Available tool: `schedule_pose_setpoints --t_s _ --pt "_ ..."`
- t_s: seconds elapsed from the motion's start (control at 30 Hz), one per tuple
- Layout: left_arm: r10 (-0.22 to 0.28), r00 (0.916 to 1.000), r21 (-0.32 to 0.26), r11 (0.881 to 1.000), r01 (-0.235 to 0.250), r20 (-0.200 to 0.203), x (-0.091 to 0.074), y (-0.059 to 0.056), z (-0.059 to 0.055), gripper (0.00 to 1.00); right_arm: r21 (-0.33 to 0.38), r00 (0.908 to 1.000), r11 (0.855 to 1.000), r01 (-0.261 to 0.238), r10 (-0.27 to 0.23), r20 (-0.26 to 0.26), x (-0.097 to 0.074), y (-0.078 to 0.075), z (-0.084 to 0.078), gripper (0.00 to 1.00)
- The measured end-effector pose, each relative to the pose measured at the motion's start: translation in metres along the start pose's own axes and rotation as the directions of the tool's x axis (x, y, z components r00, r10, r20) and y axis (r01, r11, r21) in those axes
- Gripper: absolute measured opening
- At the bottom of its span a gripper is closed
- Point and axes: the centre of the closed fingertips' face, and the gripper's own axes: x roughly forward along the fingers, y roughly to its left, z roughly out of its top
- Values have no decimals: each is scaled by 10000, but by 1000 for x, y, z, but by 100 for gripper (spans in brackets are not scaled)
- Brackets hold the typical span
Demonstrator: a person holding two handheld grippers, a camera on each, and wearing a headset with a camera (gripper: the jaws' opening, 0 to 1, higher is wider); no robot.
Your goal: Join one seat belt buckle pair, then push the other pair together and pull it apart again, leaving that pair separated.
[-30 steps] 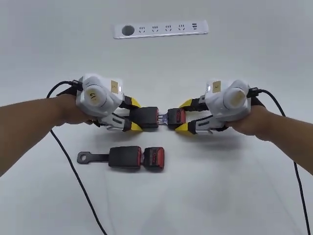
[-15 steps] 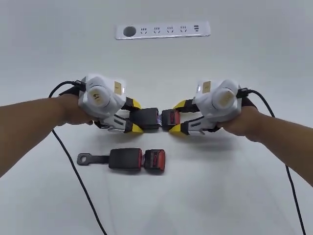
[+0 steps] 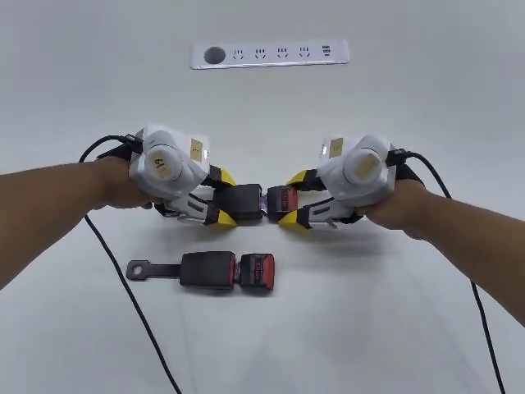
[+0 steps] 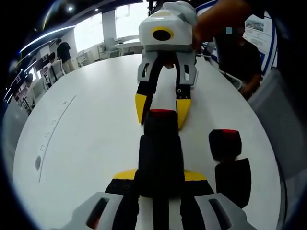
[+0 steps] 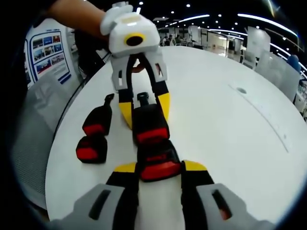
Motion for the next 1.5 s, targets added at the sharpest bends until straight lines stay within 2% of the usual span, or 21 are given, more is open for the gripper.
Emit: schedule_pose_setpoints --t_s 0.8,1.5 --pt "-76 10000 144 9999 76 -10 0 0 0 33 -95 10000 10000 9 -9 -53 -1 2 0 33" --pt "-54 9997 84 9999 56 -226 0 1 -1 34 -153 9999 9998 84 -87 -144 -5 0 -3 34"
